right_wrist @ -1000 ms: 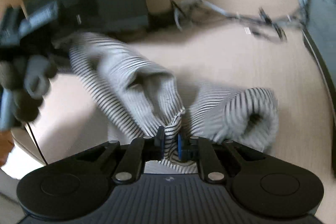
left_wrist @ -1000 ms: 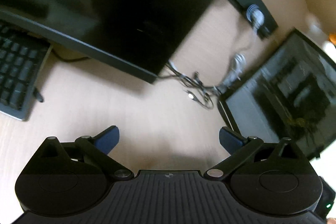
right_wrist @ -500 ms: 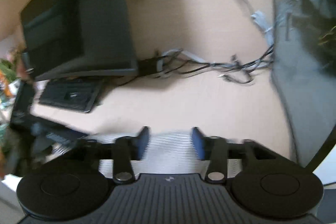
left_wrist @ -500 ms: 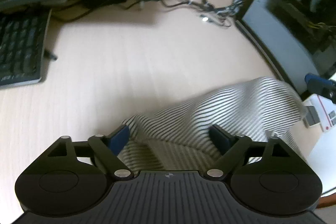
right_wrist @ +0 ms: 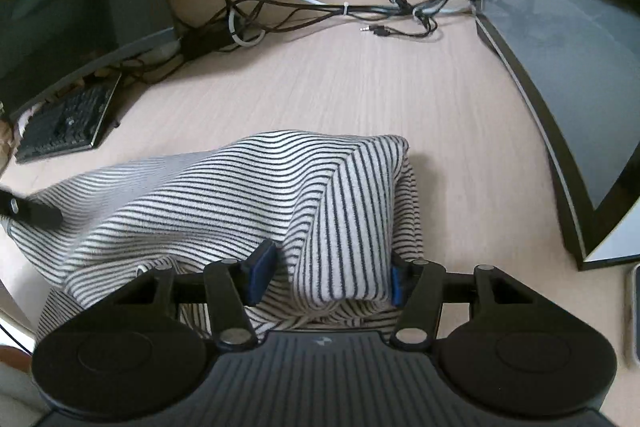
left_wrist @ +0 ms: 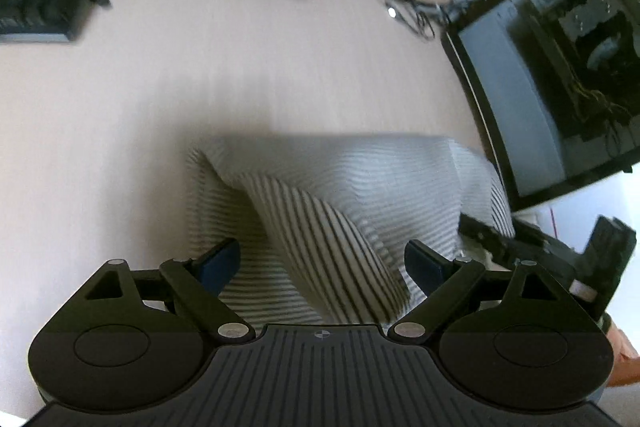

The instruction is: Fold clothes

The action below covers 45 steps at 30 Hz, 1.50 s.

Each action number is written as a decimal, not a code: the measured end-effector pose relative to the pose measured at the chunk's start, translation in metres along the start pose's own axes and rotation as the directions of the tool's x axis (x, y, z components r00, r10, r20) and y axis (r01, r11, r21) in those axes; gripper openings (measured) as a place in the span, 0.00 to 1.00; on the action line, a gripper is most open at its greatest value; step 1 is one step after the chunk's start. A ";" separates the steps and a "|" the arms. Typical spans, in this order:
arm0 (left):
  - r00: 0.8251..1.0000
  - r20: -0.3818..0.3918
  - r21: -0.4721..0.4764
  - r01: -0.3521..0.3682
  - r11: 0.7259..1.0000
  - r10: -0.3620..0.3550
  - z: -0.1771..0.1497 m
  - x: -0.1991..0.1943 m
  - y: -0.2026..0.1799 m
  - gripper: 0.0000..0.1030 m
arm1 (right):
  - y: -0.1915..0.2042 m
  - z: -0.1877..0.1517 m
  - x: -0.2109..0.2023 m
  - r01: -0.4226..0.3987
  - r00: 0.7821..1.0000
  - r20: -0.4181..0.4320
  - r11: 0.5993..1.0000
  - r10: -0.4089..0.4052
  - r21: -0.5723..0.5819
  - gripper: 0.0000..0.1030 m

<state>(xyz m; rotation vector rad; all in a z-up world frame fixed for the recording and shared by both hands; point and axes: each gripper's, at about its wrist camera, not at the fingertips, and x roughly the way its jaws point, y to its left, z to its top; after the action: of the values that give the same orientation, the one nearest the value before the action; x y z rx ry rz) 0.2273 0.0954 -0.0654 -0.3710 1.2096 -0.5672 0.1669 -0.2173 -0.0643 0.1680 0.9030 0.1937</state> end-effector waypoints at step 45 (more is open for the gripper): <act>0.964 0.267 0.017 -0.013 1.000 0.008 0.063 -0.008 -0.003 0.21 | -0.040 0.089 0.018 -0.191 0.966 0.204 0.971 0.161 0.140 0.16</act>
<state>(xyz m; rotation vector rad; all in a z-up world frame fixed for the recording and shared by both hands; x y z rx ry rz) 0.2841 0.0959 -0.0371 -0.4113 0.9455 -0.5006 0.2524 -0.2579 -0.0328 0.4098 0.7105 0.2668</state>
